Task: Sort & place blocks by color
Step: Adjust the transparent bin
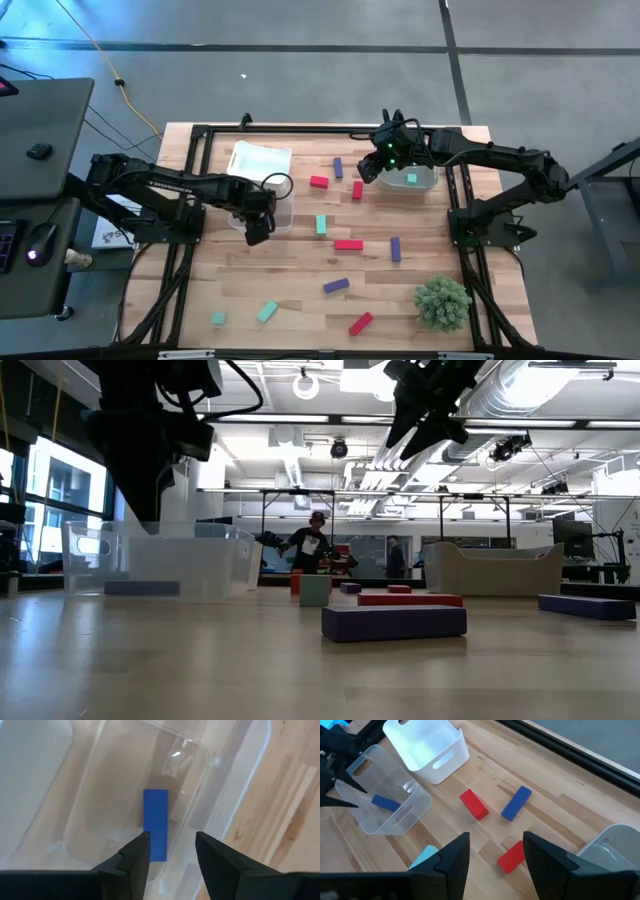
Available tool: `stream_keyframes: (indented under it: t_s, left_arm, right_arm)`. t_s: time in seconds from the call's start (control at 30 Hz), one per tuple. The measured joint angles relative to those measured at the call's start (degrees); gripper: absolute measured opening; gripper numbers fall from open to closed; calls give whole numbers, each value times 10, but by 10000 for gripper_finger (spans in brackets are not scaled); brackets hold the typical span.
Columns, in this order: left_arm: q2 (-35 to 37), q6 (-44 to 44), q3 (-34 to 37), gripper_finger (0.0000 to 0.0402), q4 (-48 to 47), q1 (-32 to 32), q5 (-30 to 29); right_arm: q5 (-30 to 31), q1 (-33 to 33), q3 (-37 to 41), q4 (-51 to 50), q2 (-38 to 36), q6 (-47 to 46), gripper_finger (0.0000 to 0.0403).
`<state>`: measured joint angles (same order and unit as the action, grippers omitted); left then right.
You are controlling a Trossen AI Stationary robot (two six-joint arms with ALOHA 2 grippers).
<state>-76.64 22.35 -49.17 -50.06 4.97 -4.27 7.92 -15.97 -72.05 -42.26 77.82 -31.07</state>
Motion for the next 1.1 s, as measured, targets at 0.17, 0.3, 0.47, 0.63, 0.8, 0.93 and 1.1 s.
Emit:
stream_keyframes:
  t_s: [0.17, 0.3, 0.47, 0.63, 0.8, 0.93, 1.1]
  left_arm:
    - [0, 1, 0, 145, 0, -5, 12]
    - [0, 10, 0, 145, 0, -15, 23]
    - [0, 32, 0, 145, -2, -39, 43]
    - [0, 70, 0, 145, -2, -70, 54]
    - [0, 93, 0, 145, -2, -92, 53]
    - [0, 105, 0, 145, 0, -92, 52]
    - [0, 97, -11, 145, 1, -79, 31]
  right_arm:
    - [-7, 0, 0, 0, 0, 0, 174]
    - [-10, 0, 0, 0, 0, 0, 174]
    - [-10, 0, 0, 0, 0, 0, 174]
    - [-10, 0, 0, 0, 0, 0, 174]
    - [-10, 0, 0, -1, 0, 1, 174]
    - [-10, 0, 0, -1, 0, 0, 174]
    - [-10, 0, 0, 0, 0, 0, 174]
